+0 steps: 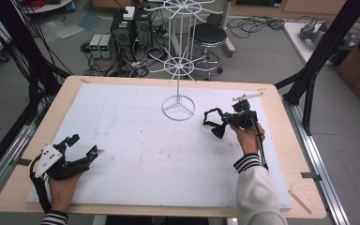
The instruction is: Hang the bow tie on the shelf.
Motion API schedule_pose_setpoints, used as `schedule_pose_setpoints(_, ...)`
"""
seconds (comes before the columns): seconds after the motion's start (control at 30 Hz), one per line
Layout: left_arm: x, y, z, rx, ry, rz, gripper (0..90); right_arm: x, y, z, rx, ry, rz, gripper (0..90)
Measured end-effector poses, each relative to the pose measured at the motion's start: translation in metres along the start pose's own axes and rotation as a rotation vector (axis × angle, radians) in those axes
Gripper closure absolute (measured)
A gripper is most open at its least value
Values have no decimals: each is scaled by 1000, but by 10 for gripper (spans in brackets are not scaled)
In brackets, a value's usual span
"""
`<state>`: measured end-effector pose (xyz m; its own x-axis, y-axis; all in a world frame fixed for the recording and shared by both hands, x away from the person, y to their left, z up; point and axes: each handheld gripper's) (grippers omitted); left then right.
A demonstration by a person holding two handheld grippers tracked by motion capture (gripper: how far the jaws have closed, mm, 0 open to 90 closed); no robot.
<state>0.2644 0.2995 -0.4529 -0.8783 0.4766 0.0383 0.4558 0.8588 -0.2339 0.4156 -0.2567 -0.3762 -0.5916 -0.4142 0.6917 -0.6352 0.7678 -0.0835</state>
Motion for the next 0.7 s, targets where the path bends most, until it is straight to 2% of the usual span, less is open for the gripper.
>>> schedule_pose_setpoints(0.07, 0, 0, 0, 1, 0, 0, 177, 4, 2, -2, 18, -30, -5, 879)
schedule_pose_setpoints(0.2, 0, 0, 0, 1, 0, -1, 177, 15, 6, -6, 39, -133, -22, 880)
schedule_pose_setpoints(0.23, 0, 0, 0, 1, 0, -1, 177, 15, 6, -6, 39, -133, -22, 880)
schedule_pose_setpoints(0.27, 0, 0, 0, 1, 0, -1, 177, 20, 9, -9, 60, -177, -29, 880)
schedule_pose_setpoints(0.5, 0, 0, 0, -3, 2, -1, 177, 29, 17, -14, 109, -267, -59, 881)
schedule_pose_setpoints(0.7, 0, 0, 0, -2, 3, -2, 178, 36, 22, -17, 149, -310, -59, 884)
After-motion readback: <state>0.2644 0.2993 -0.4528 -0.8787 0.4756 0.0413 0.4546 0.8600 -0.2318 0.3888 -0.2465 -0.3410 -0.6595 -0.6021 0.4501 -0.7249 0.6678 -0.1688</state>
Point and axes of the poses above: each handheld gripper's, and its own axes: x roughly backward along the jaws, z roughly out of its underside, y roughly to its left, and after that the axes turned 14 degrees about x, right-handed
